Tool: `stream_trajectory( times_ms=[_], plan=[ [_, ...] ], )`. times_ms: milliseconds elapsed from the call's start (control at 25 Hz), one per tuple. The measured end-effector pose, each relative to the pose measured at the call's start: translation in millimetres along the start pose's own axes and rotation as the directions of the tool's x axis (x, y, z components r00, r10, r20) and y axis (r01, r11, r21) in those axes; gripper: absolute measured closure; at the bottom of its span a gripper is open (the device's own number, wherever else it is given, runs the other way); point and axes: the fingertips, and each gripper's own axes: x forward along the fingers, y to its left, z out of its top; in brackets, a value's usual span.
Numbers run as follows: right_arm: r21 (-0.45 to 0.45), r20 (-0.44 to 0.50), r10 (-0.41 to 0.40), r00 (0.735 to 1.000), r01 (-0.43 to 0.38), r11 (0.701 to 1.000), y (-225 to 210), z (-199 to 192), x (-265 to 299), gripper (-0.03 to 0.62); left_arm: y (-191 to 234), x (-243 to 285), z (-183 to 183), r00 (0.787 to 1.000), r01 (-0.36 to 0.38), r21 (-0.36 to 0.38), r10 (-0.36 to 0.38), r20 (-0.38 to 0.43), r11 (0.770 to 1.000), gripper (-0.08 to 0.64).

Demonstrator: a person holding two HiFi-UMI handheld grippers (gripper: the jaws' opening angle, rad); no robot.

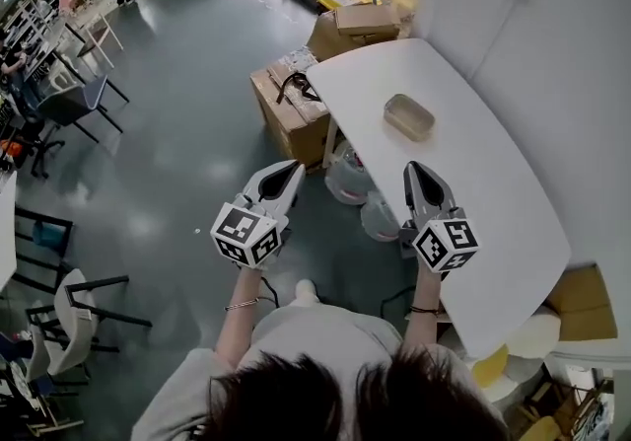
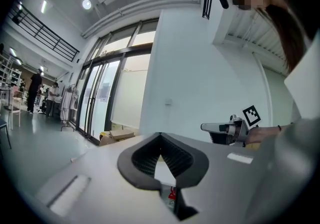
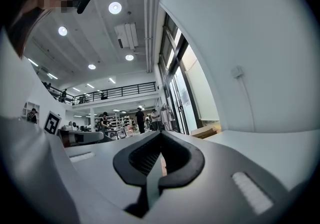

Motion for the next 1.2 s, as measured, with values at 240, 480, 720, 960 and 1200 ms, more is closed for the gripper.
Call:
stream_trajectory(
  times_ms=[240, 480, 720, 960, 1200],
  plan=[
    [-0.007, 0.005, -0.067, 0.998, 0.067, 0.998, -5, -1, 27, 0.580, 25, 31, 0, 0.997, 0.079, -0.010, -0.079, -0.009, 0.997, 0.569],
    [-0.014, 0.008, -0.134, 0.991, 0.134, 0.991, -8, -5, 44, 0.580, 44, 51, 0, 0.990, 0.142, -0.010, -0.142, -0.020, 0.990, 0.569],
    [-0.015, 0.009, -0.196, 0.981, 0.196, 0.981, -19, -11, 42, 0.580, 49, 65, -13, 0.982, 0.184, -0.025, -0.185, -0.039, 0.983, 0.569],
    [-0.001, -0.002, -0.244, 0.970, 0.244, 0.970, -39, -13, 40, 0.580, 42, 88, -18, 0.973, 0.224, -0.041, -0.226, -0.054, 0.974, 0.569],
    [0.002, -0.003, -0.270, 0.963, 0.270, 0.963, -64, -11, 53, 0.580, 50, 117, -21, 0.969, 0.237, -0.052, -0.240, -0.056, 0.970, 0.569]
  ],
)
